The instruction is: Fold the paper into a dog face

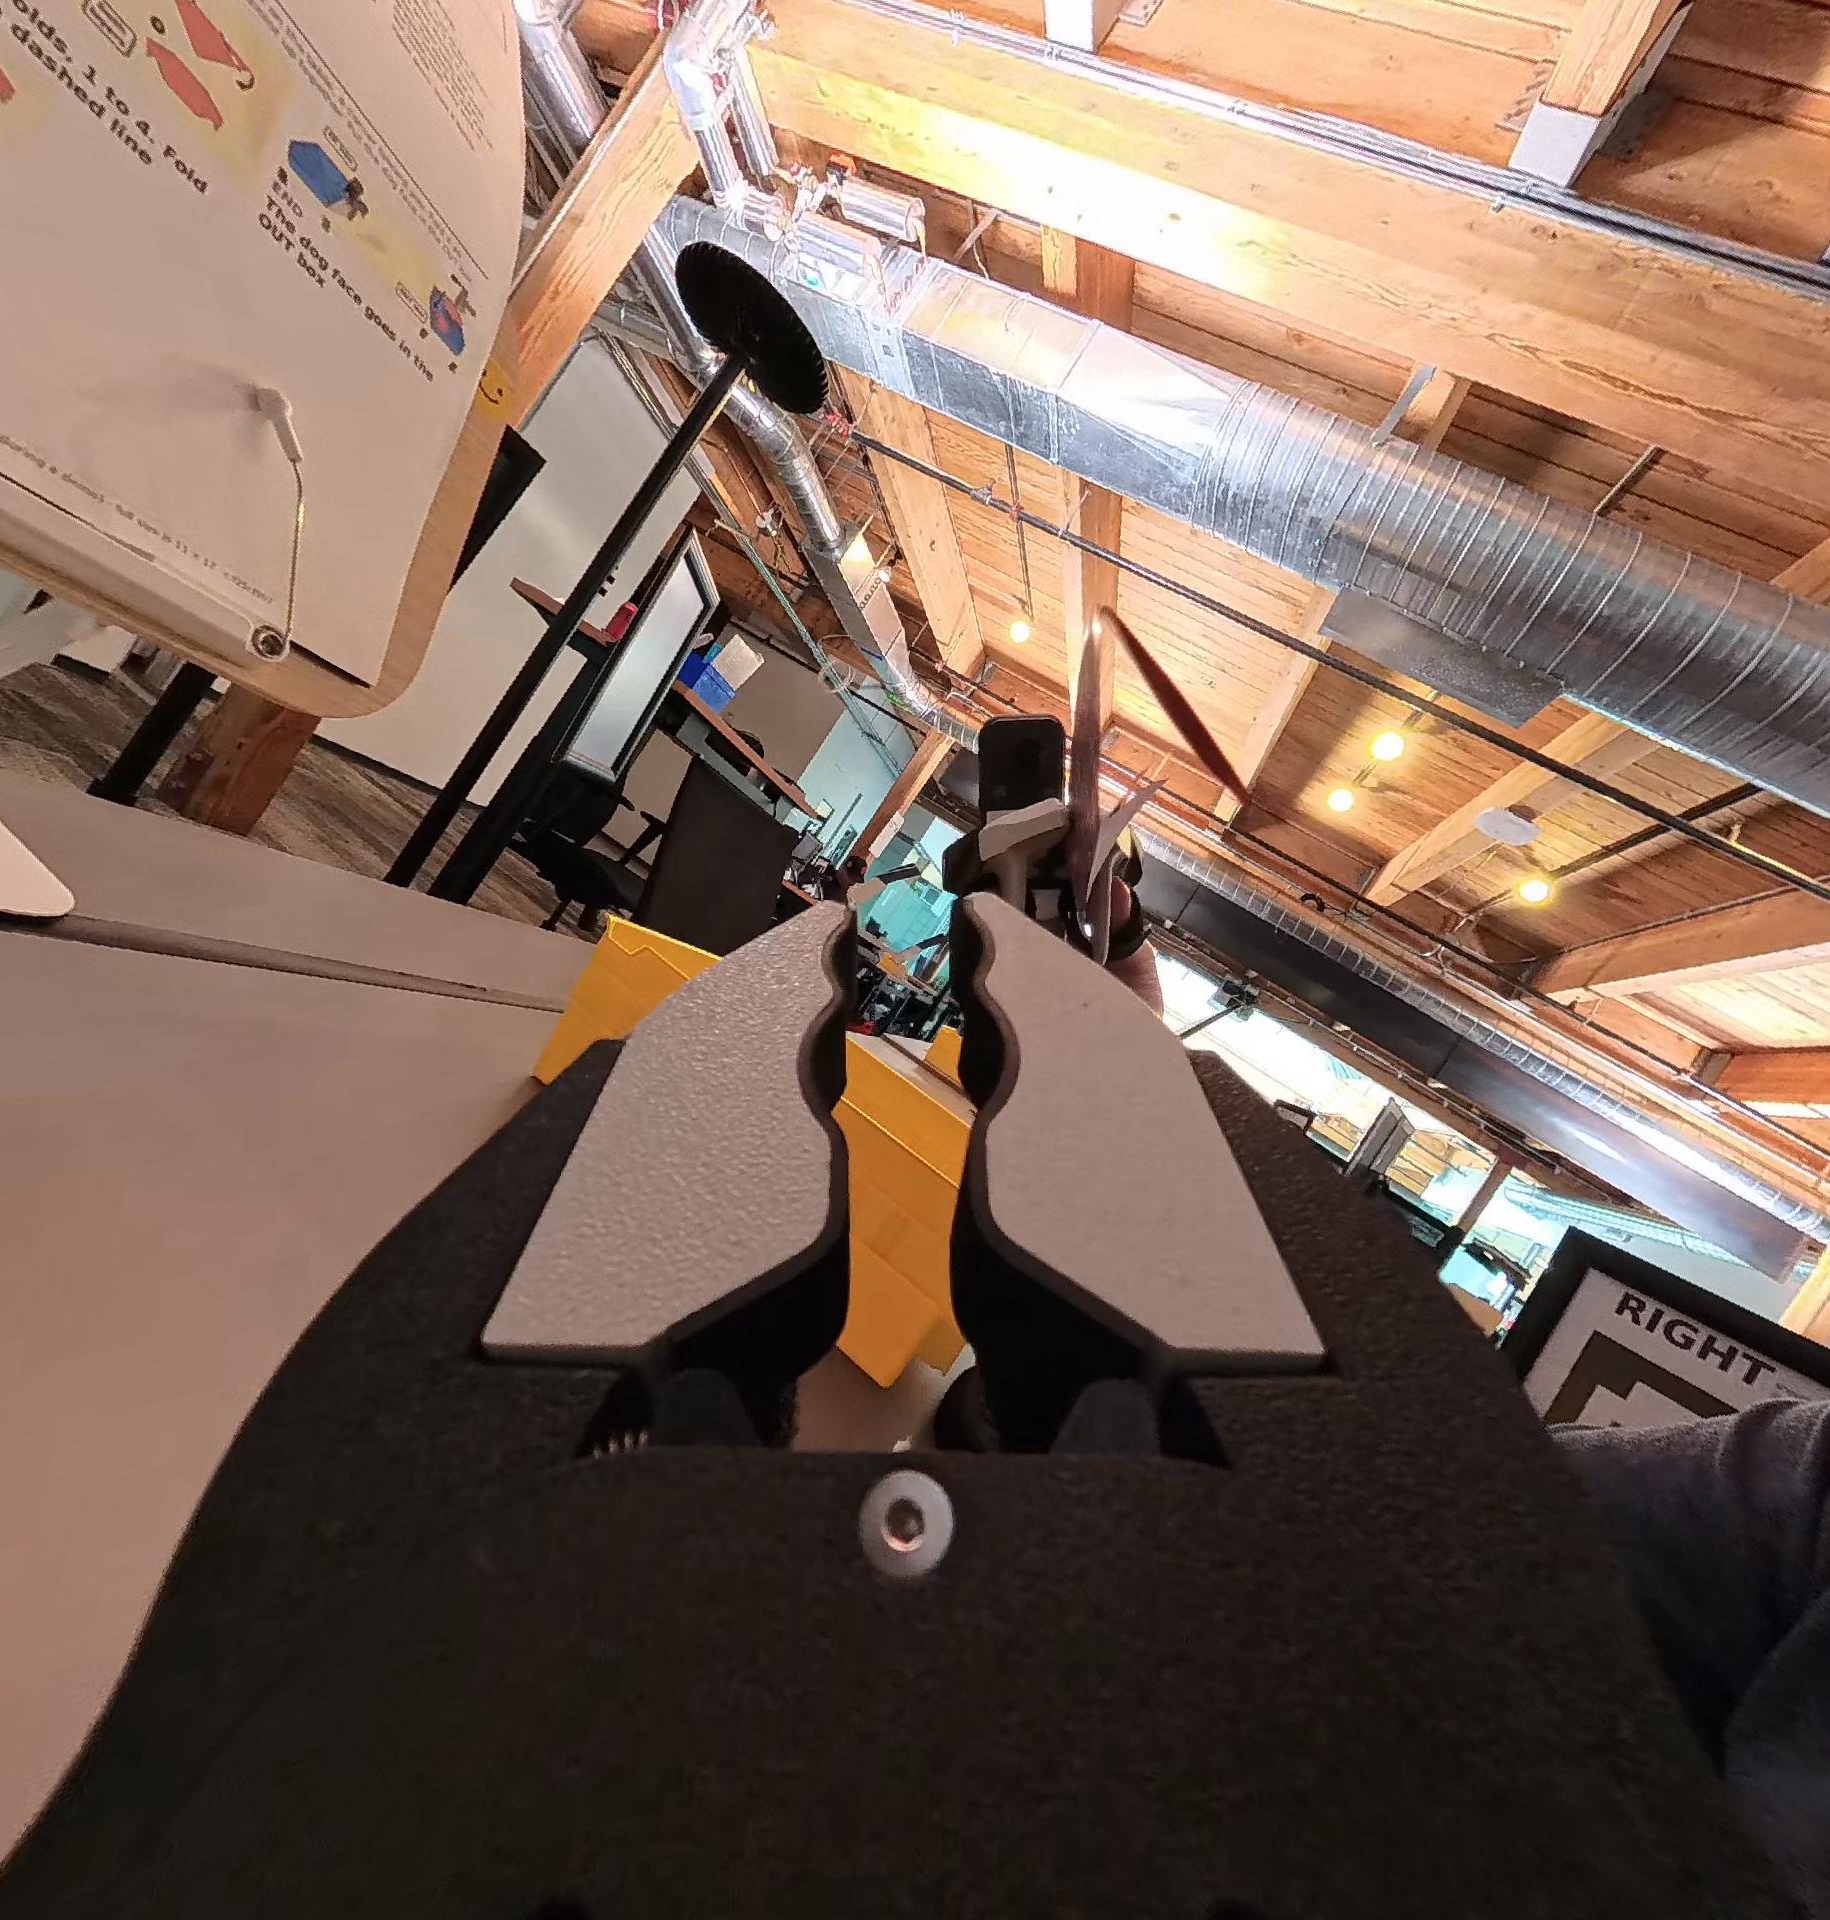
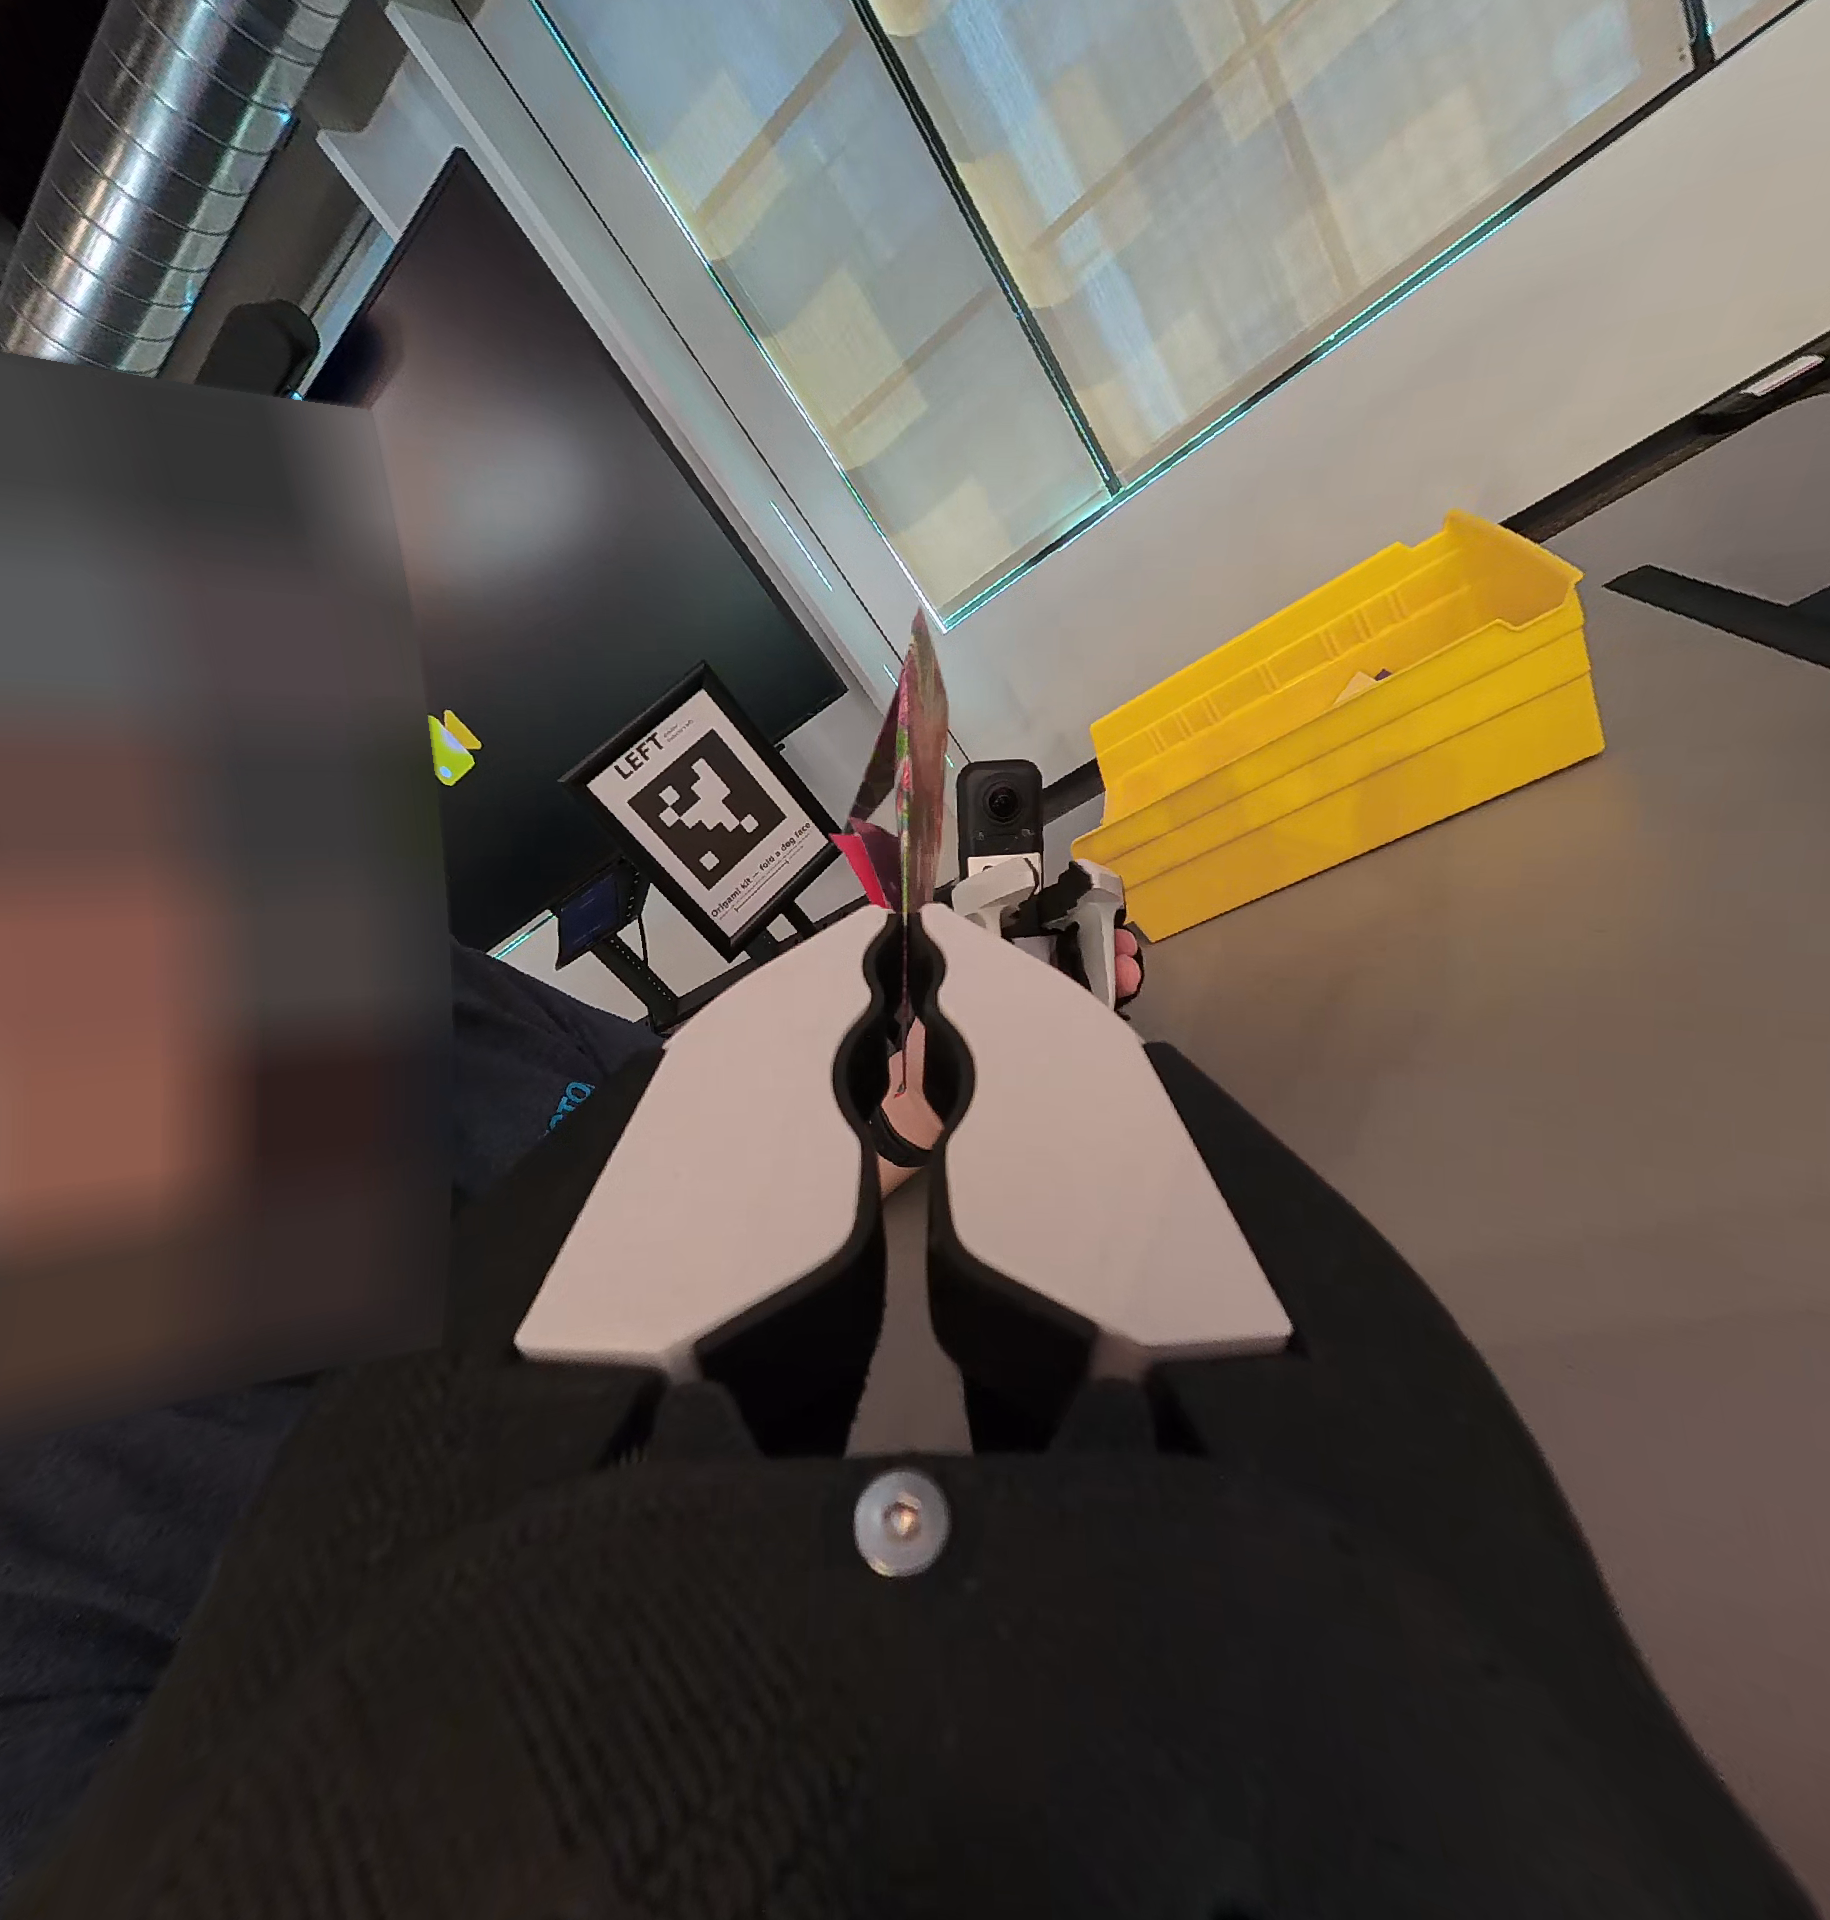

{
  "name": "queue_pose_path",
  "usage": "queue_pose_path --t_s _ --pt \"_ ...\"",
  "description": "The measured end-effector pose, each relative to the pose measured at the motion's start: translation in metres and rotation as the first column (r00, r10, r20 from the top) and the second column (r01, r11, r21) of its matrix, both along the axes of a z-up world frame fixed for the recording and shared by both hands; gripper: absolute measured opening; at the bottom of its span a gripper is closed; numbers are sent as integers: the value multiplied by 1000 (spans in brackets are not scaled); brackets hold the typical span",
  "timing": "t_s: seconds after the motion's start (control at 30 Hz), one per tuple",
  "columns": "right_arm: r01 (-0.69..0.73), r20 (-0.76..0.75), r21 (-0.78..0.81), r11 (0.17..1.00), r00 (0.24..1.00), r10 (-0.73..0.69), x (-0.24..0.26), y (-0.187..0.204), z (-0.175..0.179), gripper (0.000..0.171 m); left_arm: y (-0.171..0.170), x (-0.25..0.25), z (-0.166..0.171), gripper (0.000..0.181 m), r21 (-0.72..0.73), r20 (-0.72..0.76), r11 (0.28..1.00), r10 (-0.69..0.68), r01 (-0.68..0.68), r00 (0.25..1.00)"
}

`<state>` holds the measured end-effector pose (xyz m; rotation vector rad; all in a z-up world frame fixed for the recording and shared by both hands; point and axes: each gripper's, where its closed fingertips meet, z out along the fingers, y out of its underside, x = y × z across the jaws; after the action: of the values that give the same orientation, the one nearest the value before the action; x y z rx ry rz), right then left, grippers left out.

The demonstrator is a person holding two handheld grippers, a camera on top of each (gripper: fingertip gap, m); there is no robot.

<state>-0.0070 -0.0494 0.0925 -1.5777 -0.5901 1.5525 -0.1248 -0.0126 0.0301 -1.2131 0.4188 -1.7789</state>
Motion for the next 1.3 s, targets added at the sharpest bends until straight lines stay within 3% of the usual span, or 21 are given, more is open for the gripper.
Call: queue_pose_path --t_s 1.3 --pt "0 -2 -12 1000 1000 0 2 5 -4 1 0 1 -1 16 10 -15 1000 8 -8 1000"
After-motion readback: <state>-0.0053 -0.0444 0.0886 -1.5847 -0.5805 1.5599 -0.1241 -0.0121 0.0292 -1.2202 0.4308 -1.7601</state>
